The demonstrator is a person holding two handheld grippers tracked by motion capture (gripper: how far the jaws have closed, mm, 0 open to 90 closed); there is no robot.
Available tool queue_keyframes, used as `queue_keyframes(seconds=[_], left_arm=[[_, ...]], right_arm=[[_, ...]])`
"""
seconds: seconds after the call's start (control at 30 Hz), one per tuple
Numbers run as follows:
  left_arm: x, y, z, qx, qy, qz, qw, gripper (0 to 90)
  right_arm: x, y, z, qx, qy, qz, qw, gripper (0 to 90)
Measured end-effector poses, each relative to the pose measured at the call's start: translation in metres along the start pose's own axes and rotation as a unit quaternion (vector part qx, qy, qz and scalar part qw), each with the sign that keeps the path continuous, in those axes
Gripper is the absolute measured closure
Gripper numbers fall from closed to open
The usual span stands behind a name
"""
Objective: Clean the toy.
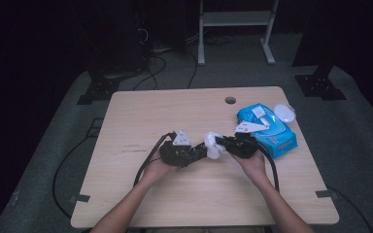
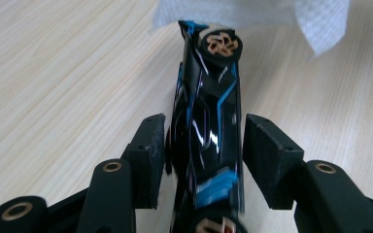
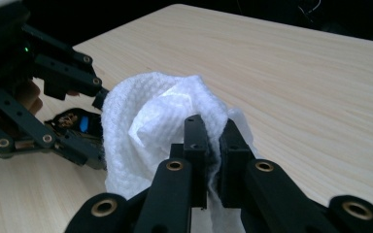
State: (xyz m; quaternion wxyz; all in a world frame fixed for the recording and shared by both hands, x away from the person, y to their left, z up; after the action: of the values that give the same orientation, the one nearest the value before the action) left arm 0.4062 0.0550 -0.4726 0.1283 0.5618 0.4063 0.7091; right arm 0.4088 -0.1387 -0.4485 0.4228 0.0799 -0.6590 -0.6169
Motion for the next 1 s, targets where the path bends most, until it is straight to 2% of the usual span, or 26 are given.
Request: queue_keyframes(seconds=[0.13, 0.27, 0.37, 0.53, 0.57, 0.63, 0.67, 0.7, 0.73, 0.8, 0.87, 0.93, 1.0], left_arm=[[-0.009, 0.007, 0.002, 0.0, -0.002, 0.008, 1.0, 47.1], [-0.019, 0.009, 0.003, 0.002, 0.002, 0.036, 0.9994, 48.6], [-0.024, 0.01, 0.004, 0.005, 0.008, 0.057, 0.9983, 50.7], [-0.03, 0.014, 0.003, 0.01, 0.0, 0.09, 0.9959, 53.8], [-0.029, 0.015, 0.002, 0.007, -0.001, 0.09, 0.9959, 55.3], [-0.027, 0.017, 0.0, -0.013, 0.012, 0.083, 0.9964, 56.4], [-0.025, 0.017, 0.0, -0.015, 0.011, 0.078, 0.9968, 56.5], [-0.022, 0.017, 0.0, -0.012, 0.005, 0.066, 0.9978, 56.6], [-0.017, 0.018, -0.001, -0.008, 0.002, 0.042, 0.9991, 56.7], [-0.007, 0.02, -0.004, -0.007, 0.0, 0.008, 0.9999, 56.6], [0.002, 0.023, -0.008, -0.007, -0.008, -0.017, 0.9998, 56.6], [0.007, 0.025, -0.012, -0.014, -0.002, -0.03, 0.9994, 56.7], [0.01, 0.026, -0.017, -0.023, -0.012, -0.04, 0.9988, 56.7]], right_arm=[[-0.002, -0.006, -0.007, -0.011, -0.006, 0.009, 0.9999, 84.1], [-0.01, -0.017, -0.012, -0.022, -0.016, 0.027, 0.9993, 84.2], [-0.018, -0.023, -0.013, -0.024, -0.015, 0.039, 0.9988, 84.2], [-0.027, -0.023, -0.009, -0.023, -0.004, 0.046, 0.9987, 84.1], [-0.028, -0.022, -0.007, -0.023, 0.001, 0.047, 0.9986, 84.2], [-0.027, -0.02, -0.006, -0.021, -0.001, 0.043, 0.9989, 84.2], [-0.025, -0.019, -0.007, -0.022, -0.002, 0.039, 0.999, 84.1], [-0.023, -0.018, -0.008, -0.024, -0.004, 0.035, 0.9991, 84.1], [-0.02, -0.018, -0.01, -0.026, -0.007, 0.03, 0.9992, 84.1], [-0.012, -0.016, -0.016, -0.034, -0.011, 0.022, 0.9991, 84.2], [-0.006, -0.014, -0.017, -0.032, -0.011, 0.014, 0.9993, 84.2], [0.0, -0.008, -0.013, -0.027, -0.004, 0.003, 0.9996, 84.2], [0.005, 0.001, -0.004, -0.012, 0.007, -0.012, 0.9998, 84.2]])
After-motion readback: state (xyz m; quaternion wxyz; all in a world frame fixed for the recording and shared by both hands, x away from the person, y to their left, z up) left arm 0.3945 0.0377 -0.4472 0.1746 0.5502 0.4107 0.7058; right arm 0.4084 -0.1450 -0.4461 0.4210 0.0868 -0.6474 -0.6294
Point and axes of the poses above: each handheld gripper's, and its own axes: x roughly backward along the jaws, y roughly out of its top, z roughly to its left, the point moved 5 cm from there along -x, roughly forward along the jaws, and after that the axes turned 4 degrees about -y, right-handed, at the moved point
